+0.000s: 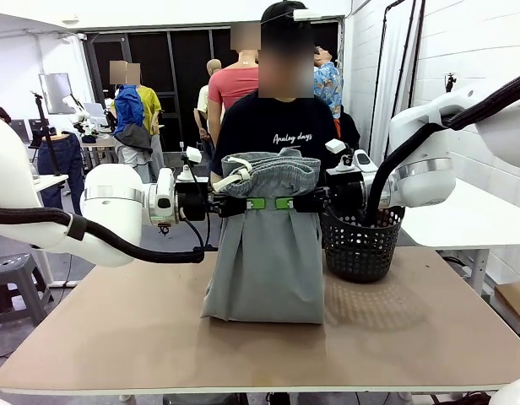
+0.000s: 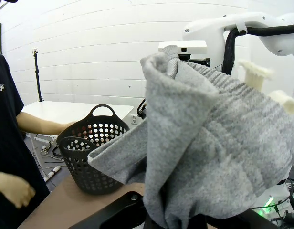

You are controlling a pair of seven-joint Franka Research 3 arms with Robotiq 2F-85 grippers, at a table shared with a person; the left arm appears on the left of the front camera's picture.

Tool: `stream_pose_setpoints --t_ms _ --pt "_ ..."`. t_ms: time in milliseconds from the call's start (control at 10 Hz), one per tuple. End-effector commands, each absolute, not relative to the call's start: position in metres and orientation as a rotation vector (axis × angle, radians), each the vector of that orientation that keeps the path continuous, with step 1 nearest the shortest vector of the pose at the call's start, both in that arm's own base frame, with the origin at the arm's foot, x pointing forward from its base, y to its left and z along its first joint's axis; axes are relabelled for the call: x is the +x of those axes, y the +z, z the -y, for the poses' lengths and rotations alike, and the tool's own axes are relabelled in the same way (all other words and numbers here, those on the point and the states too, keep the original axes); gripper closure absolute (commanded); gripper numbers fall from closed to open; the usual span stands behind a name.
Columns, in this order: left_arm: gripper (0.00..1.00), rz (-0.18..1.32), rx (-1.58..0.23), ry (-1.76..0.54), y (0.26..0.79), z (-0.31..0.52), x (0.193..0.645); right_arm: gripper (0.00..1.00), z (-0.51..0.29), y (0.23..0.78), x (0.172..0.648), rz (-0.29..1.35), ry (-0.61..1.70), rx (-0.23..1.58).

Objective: Fold the training pants.
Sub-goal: Fold the Training pants in half.

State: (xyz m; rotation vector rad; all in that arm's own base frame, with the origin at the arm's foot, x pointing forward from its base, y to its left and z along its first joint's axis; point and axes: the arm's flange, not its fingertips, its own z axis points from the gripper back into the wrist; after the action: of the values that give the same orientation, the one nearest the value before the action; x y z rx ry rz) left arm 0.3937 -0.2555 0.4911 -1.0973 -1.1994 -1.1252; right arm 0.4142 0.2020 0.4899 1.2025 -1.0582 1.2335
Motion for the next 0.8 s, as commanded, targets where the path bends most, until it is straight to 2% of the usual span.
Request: stream_pose_setpoints --t_ms 0,700 --pt "1.0 1.196 -1.097 -1.119 0.4927 0.2548 0.3942 1.0 -0.2022 0.4909 0.4145 1.062 1.23 1.206" --pt "1.0 1.196 -1.097 -1.119 0.4927 0.2548 0.3942 1.0 -0.2022 0.4909 0.4145 1.062 1.23 1.206"
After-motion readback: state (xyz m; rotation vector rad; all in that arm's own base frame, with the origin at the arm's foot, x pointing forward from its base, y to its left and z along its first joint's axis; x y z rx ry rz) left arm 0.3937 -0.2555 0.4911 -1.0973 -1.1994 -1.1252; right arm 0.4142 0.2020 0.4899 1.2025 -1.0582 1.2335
